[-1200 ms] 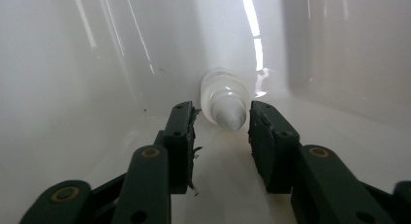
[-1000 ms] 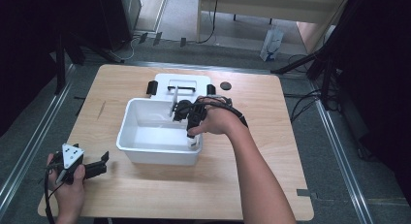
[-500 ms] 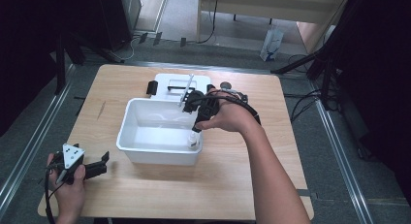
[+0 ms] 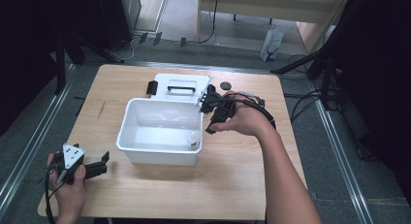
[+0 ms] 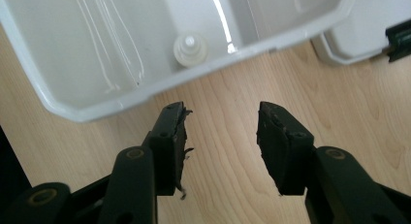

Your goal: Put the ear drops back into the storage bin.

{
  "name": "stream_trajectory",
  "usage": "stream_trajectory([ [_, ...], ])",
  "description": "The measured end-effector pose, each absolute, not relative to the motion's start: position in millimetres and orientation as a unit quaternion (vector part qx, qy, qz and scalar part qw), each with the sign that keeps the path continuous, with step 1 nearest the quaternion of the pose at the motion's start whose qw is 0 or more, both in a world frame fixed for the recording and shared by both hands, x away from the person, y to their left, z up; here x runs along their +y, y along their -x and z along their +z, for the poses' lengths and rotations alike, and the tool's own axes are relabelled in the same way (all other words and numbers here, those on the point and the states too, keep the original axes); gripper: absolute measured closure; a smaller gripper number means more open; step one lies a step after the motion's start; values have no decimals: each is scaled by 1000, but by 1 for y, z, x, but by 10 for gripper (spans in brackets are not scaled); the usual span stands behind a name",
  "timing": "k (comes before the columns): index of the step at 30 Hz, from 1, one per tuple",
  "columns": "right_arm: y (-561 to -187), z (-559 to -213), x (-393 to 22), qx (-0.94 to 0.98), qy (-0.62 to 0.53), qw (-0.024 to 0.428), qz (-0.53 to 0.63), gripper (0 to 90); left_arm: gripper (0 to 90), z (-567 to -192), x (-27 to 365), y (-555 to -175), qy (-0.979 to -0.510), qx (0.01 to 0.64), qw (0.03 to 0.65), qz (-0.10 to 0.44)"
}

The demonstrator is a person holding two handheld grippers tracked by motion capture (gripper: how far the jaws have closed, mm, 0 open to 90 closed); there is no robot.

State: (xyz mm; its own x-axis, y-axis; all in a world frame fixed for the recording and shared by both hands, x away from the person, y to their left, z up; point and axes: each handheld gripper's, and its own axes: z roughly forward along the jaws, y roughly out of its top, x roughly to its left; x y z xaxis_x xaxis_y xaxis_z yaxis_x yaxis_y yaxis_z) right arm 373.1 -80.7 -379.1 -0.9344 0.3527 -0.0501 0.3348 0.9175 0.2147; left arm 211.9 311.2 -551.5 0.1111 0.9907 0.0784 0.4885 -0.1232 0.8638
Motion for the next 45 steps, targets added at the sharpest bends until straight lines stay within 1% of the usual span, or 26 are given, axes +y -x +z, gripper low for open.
stream_trajectory([
  [16,-368,-411,-141,962,-247,52,104,400,0,-551,311,-212,-659,562,349,359],
  [20,-365,-421,-156,954,-271,57,115,356,0,-551,311,-211,-658,562,349,359],
  [23,-362,-429,-168,945,-295,64,125,301,0,-551,311,-211,-659,562,349,359],
  [25,-359,-436,-176,939,-309,74,132,248,0,-551,311,-211,-659,562,349,359],
  [26,-359,-436,-176,939,-309,74,132,248,0,-551,311,-211,-659,562,349,359],
  [27,-356,-444,-185,932,-325,80,141,195,0,-551,311,-212,-659,562,348,359],
  [28,-355,-447,-188,930,-329,82,143,174,0,-551,311,-212,-659,562,348,359],
  [29,-355,-447,-188,930,-329,82,143,174,0,-551,311,-212,-659,562,348,359],
  [30,-351,-455,-195,923,-345,89,148,126,0,-551,311,-212,-660,561,347,360],
  [32,-347,-461,-202,915,-357,99,158,123,0,-551,311,-212,-660,561,347,360],
  [34,-342,-467,-209,907,-367,107,177,87,0,-551,311,-211,-659,561,348,360],
  [39,-331,-477,-221,894,-379,122,207,70,0,-552,310,-212,-660,560,346,362],
  [40,-323,-483,-228,887,-379,149,216,61,0,-552,310,-212,-660,560,346,362],
  [45,-313,-493,-242,866,-399,160,255,61,0,-552,310,-212,-660,560,347,363],
])
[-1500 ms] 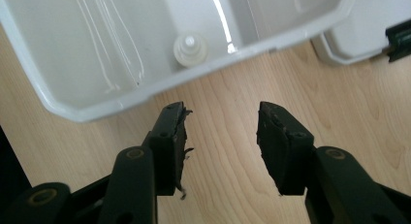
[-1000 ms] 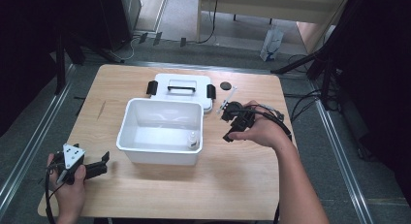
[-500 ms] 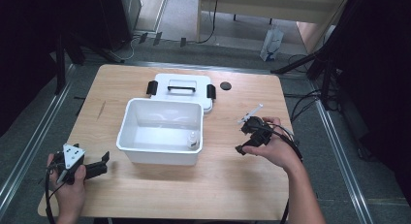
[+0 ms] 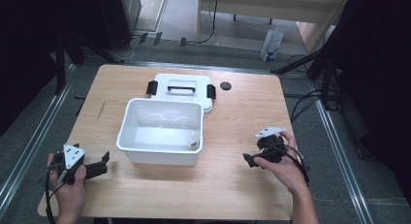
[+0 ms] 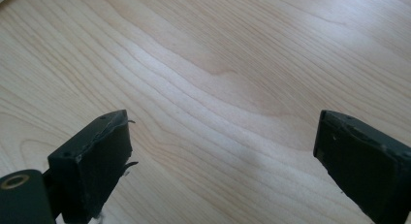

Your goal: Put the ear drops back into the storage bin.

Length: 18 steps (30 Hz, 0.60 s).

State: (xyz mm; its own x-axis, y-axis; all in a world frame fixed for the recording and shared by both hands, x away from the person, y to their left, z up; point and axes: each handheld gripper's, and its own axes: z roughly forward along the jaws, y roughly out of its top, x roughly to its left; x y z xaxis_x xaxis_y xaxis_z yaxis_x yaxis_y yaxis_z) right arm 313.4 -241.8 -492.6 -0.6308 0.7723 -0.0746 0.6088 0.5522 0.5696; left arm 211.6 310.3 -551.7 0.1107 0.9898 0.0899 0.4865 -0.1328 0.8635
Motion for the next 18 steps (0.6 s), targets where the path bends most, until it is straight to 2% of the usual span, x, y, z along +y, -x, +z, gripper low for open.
stream_trajectory([
  [3,-304,-502,-253,846,-417,189,273,61,0,-552,310,-212,-660,559,346,363],
  [4,-295,-510,-261,825,-433,224,286,62,0,-552,310,-212,-660,559,346,363],
  [5,-292,-512,-264,818,-437,231,294,62,0,-552,310,-212,-660,559,347,363],
  [18,-256,-541,-309,757,-481,231,378,41,0,-552,309,-212,-663,557,343,364],
])
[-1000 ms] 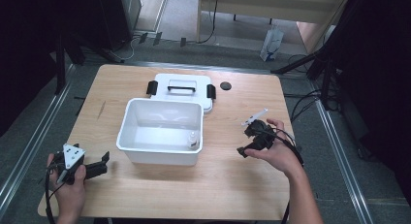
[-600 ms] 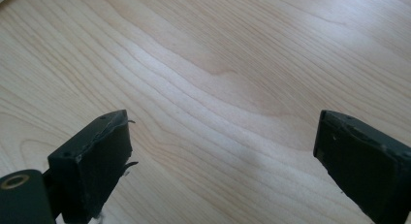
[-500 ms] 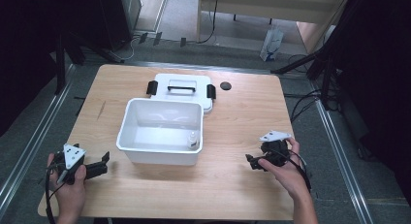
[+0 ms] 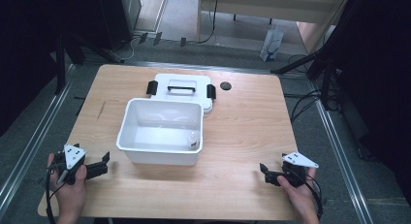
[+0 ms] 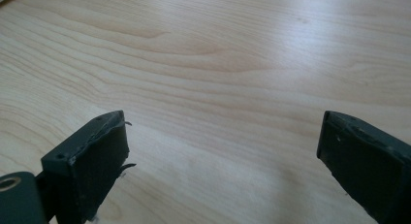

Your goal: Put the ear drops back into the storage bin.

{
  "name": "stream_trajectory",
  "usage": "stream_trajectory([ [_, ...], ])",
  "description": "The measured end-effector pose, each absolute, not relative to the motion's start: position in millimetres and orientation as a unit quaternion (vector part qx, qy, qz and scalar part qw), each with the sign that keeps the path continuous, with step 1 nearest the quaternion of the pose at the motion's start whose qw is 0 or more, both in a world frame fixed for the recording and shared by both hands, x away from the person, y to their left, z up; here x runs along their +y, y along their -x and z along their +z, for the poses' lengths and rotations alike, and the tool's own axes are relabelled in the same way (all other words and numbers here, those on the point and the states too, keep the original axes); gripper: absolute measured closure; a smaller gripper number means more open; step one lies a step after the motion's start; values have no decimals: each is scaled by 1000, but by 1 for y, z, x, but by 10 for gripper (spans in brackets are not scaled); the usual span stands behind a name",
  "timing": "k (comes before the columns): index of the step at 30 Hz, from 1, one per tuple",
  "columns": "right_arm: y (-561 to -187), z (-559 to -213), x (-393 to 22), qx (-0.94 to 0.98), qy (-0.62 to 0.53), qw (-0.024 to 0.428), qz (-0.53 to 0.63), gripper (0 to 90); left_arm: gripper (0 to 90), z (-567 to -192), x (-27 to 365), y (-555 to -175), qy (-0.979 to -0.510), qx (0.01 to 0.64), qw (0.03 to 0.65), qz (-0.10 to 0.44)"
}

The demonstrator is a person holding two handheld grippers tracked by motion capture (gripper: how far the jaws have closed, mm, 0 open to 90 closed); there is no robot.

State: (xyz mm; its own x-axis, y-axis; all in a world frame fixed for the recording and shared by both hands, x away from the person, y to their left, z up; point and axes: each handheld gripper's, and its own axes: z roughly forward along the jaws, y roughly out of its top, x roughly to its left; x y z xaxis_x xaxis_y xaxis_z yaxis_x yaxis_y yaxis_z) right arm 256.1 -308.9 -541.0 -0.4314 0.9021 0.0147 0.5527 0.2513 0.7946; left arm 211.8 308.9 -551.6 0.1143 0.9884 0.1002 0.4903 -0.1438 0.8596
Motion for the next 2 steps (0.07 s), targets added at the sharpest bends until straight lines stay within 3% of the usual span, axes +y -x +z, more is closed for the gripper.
stream_trajectory([
  [2,-253,-544,-314,751,-486,228,384,46,0,-552,308,-212,-664,556,341,366],
])
